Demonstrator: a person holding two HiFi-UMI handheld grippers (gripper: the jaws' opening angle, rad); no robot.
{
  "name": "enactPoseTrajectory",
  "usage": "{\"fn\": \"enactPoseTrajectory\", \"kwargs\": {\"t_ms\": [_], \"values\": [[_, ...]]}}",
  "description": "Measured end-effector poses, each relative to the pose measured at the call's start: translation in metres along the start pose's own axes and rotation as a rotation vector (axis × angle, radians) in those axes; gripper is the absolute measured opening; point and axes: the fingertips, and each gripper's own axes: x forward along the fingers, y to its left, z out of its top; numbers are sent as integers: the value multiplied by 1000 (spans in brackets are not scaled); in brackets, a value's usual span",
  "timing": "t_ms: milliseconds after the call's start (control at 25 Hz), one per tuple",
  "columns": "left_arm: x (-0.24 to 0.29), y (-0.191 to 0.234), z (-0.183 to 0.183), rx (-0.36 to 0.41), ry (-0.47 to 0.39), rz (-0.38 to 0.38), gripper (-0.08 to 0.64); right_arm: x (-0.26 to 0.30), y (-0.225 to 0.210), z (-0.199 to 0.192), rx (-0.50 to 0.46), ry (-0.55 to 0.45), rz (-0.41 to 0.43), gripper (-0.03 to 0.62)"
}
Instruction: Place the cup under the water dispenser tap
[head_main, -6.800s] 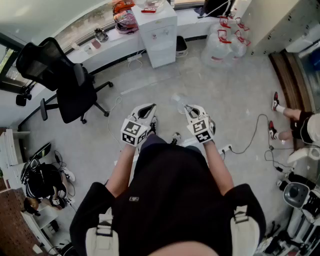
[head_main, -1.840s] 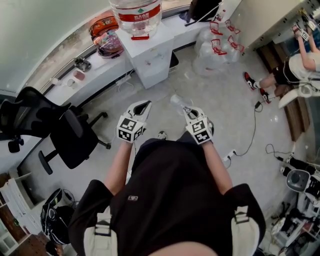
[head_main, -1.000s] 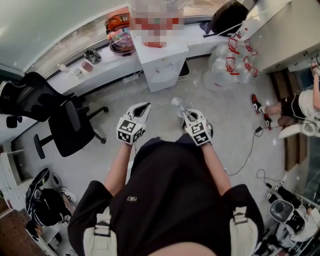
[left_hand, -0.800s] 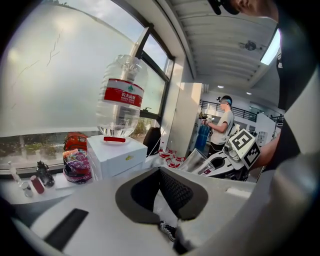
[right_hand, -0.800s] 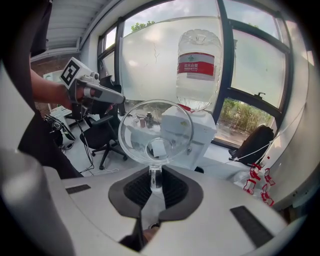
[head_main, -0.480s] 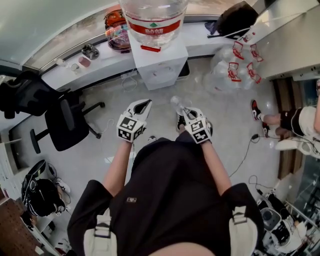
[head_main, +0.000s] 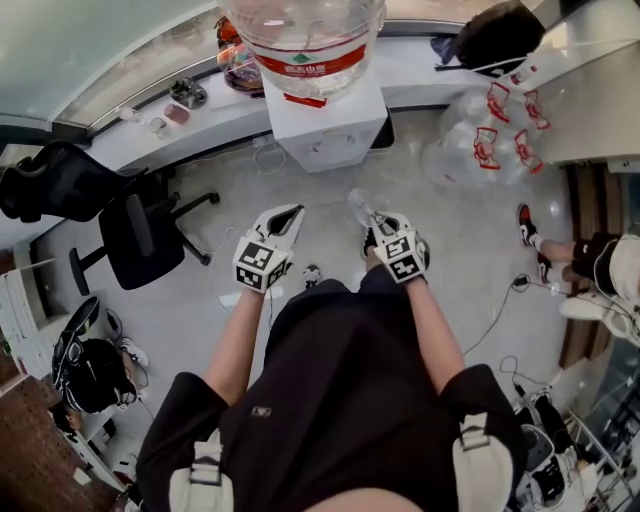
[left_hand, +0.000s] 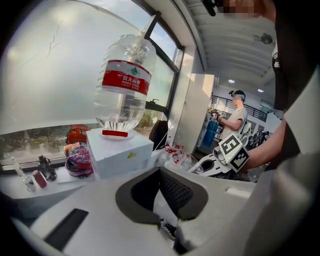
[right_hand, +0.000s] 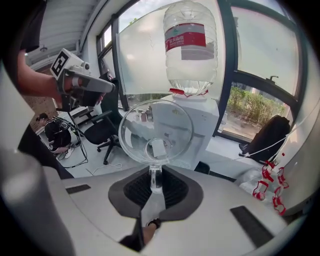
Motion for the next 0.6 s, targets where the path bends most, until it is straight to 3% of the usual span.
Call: {"fn": "enactPoseTrajectory", "kwargs": {"t_ms": [320, 600], "values": [[21, 0, -7, -11, 76, 2, -2, 39, -33, -26, 46, 37, 10, 14], [41, 10, -6, -11, 87, 23, -2, 79, -64, -50, 33, 85, 4, 14]]}}
